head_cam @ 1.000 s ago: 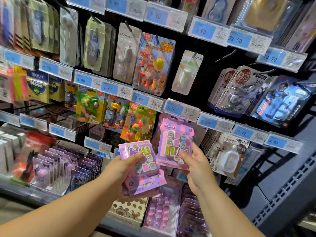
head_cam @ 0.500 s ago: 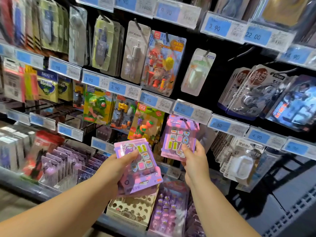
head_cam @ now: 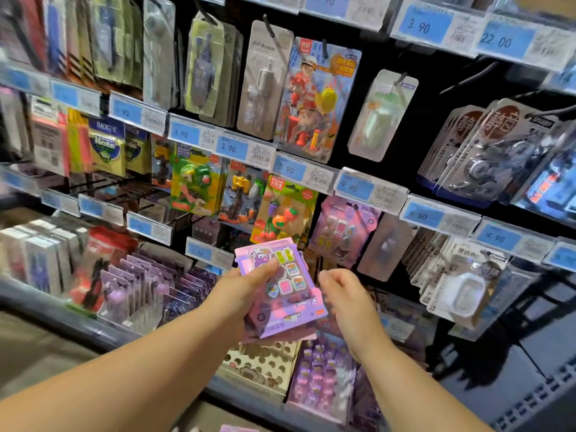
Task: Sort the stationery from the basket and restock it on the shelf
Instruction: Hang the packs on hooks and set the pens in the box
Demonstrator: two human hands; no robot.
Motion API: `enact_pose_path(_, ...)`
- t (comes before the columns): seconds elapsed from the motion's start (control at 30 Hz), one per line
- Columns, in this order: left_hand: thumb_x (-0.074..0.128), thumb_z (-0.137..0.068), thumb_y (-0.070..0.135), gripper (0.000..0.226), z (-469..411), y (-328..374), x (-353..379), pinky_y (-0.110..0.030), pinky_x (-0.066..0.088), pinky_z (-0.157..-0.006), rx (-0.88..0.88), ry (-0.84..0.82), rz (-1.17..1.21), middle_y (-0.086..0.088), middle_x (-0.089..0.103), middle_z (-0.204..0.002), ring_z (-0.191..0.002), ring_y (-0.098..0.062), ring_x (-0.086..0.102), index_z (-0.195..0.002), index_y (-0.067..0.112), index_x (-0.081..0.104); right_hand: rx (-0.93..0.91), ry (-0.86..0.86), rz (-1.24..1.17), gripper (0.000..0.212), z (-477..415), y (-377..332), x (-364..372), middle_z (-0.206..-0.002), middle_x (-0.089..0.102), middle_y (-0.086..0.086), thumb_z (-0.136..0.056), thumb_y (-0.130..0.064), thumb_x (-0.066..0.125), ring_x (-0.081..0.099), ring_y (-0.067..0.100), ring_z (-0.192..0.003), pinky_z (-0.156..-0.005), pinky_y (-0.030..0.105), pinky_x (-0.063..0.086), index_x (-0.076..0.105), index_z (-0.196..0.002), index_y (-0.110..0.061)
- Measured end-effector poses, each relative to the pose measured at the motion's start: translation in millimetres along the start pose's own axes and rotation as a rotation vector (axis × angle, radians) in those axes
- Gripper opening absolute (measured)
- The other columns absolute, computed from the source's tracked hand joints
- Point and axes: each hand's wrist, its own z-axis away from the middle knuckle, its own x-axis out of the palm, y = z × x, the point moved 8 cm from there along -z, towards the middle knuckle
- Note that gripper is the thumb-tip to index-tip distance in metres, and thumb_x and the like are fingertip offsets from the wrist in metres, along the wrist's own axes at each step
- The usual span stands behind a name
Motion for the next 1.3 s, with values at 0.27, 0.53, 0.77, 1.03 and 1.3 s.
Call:
enact_pose_path(0.27, 0.072, -0.085, 0.035, 0.029, 10, -2, 12, -0.042, 0.057, -0.063, 0.04, -0.016, -0.067, -0.022, 0.073, -0.093, -0.07, -0.034, 0.07, -0.097, 0.008, 0.069, 0.121, -0.161, -0.114, 0.018, 18, 6, 18, -0.093, 0.074, 0.003, -0.081, -0.018, 0.076, 0.071, 0.018, -0.082, -0.074, 0.034, 0.056, 0.067, -0.097, -0.015)
enact_pose_path(0.53, 0.081, -0.04, 0.073, 0.08, 3, -14, 0, -0.047, 0.047, -0.081, -0.038, 0.067, -0.176, -0.013, 0.064, -0.101, -0.091, -0.027, 0.058, -0.097, 0.018, 0.07, 0.3, 0.102, -0.552, 0.014, 12, 31, -11, -0.098, 0.075, 0.006, -0.094, -0.013, 0.058, 0.066, 0.03, -0.102, -0.101, 0.051, 0.044, 0.071, -0.092, -0.014)
enact_pose_path(0.77, 0.079, -0.029, 0.08, 0.102, 2, -17, -7, -0.038, 0.041, -0.066, -0.148, 0.014, -0.335, -0.009, 0.049, -0.091, -0.062, -0.023, 0.043, -0.104, 0.011, 0.071, 0.252, 0.101, -0.516, 0.018, 9, 23, -30, -0.089, 0.07, -0.006, -0.103, -0.018, 0.043, 0.068, 0.026, -0.089, -0.085, 0.051, 0.055, 0.06, -0.107, -0.021)
enact_pose_path(1.03, 0.069, -0.082, 0.051, 0.058, 5, -29, -2, -0.022, 0.033, -0.045, -0.154, -0.027, -0.426, -0.002, 0.037, -0.04, -0.031, -0.015, 0.033, -0.107, -0.002, 0.065, 0.349, -0.139, -0.374, 0.018, 16, 25, -21, -0.086, 0.074, 0.006, -0.099, -0.019, 0.051, 0.071, 0.019, -0.065, -0.043, 0.024, 0.05, 0.062, -0.112, -0.012)
enact_pose_path(1.3, 0.078, -0.076, 0.048, 0.044, -5, -28, -5, -0.033, 0.043, -0.058, -0.098, 0.114, -0.192, -0.017, 0.057, -0.068, -0.067, -0.03, 0.055, -0.071, 0.008, 0.06, 0.376, -0.141, -0.603, 0.018, 28, 23, 4, -0.072, 0.072, 0.005, -0.084, 0.003, 0.066, 0.063, 0.011, -0.052, -0.043, 0.018, 0.045, 0.063, -0.097, -0.009)
